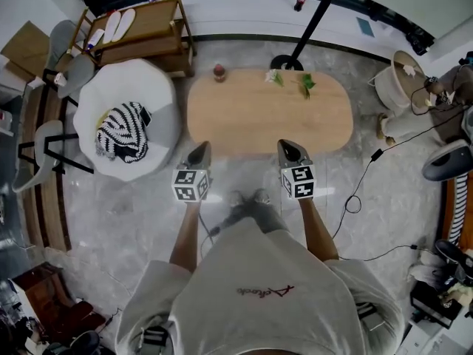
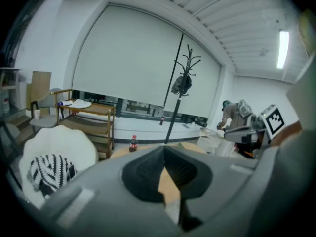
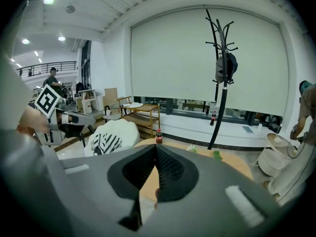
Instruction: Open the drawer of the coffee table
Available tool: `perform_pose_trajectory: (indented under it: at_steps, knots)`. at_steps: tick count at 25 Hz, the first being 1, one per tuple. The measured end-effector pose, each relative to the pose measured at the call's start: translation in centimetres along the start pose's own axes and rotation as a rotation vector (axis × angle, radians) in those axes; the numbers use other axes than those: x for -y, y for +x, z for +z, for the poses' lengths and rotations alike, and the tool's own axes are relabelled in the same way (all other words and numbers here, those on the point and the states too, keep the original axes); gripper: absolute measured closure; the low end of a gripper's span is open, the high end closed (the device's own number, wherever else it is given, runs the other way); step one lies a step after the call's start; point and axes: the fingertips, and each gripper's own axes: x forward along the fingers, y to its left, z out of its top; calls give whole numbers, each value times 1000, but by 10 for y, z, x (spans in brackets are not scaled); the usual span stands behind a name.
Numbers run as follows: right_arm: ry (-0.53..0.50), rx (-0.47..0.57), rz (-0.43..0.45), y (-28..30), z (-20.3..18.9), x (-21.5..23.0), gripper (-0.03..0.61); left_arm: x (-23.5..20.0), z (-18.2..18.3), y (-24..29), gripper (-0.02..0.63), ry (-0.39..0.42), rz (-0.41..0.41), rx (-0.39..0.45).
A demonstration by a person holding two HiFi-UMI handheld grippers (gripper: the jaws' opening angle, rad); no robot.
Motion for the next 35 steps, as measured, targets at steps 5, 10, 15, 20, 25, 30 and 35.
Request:
perform_pose_trajectory:
  at_steps: [5, 10, 15, 20, 25, 30, 35]
  knots:
    - [10, -49, 3, 2, -26, -11, 574, -7, -37, -11, 614, -44, 10, -42]
    - [28, -79, 4, 8, -44, -15, 574, -13, -66, -16, 614, -77, 25, -81]
    - [61, -104, -2, 0, -75, -11, 574, -8, -98, -16, 614, -89, 35, -128]
    - [100, -152, -9, -22, -122, 0, 574, 7, -133, -18, 614, -94, 46, -175]
    - [124, -188, 0, -41, -171, 6, 574, 23, -173, -28, 614, -101, 67, -218]
    - [135, -201, 11, -48, -210, 14, 574, 37, -218, -31, 614, -116, 85, -260]
    - [133, -215, 20, -39, -248, 17, 574, 35, -255, -30, 614, -128, 105, -269]
